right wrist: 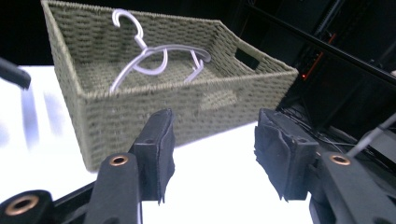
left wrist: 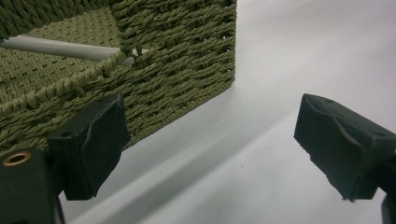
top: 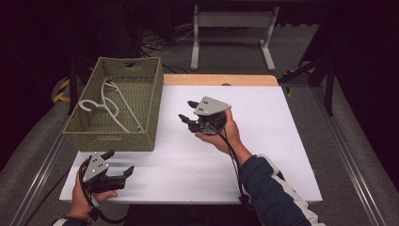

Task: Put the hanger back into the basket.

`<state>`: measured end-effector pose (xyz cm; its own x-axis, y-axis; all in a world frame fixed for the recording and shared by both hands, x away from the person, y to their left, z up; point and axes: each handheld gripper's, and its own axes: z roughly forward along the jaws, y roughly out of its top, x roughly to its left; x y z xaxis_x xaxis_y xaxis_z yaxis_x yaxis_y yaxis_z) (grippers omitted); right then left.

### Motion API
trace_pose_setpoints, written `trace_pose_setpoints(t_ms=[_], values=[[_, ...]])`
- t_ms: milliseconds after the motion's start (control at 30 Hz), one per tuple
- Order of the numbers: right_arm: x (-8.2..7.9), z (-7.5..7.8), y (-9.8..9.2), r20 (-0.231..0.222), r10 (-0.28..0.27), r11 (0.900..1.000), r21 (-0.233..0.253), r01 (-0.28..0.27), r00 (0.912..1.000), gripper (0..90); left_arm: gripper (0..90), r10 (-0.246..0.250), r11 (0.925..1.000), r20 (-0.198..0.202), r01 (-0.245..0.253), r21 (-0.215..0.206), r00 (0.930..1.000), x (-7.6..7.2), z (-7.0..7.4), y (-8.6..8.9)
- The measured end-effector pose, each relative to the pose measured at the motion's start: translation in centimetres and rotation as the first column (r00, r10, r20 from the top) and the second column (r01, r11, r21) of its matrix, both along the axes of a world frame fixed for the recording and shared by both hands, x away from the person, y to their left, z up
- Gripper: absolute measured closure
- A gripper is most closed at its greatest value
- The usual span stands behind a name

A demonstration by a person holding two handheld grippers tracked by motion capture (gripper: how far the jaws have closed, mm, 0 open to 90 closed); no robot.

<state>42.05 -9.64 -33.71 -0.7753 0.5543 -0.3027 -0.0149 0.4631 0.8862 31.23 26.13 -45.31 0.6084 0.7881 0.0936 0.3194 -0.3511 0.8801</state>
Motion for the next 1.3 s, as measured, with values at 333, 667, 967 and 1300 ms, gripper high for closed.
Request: trace_pose_setpoints(t_ms=[333, 667, 967, 1300], values=[[-2.4, -1.1, -3.8, 0.031, -0.052, 0.998, -0.021, 0.053, 0.9981, 41.7, 8.8, -0.013, 0.9999, 0.000, 0.013, -0.003, 0.9999, 0.6, 0.1, -0.3], [-4.5, -2.4, -6.9, 0.078, -0.106, 0.993, -0.050, 0.111, 0.9913, 34.4, 7.0, -0.013, 0.9999, 0.005, 0.013, 0.000, 0.9999, 0.8, 0.1, -0.4], [-6.2, -4.1, -10.6, 0.079, -0.147, 0.987, -0.046, 0.151, 0.9859, 29.0, 6.8, -0.010, 0.9999, 0.008, 0.010, -0.004, 0.9999, 0.9, 0.2, -0.5], [-7.8, -5.9, -14.7, 0.063, -0.230, 0.973, -0.012, 0.231, 0.9712, 18.9, 6.2, -0.019, 0.9998, 0.022, 0.019, 0.002, 0.9996, 0.8, 0.3, -0.5]])
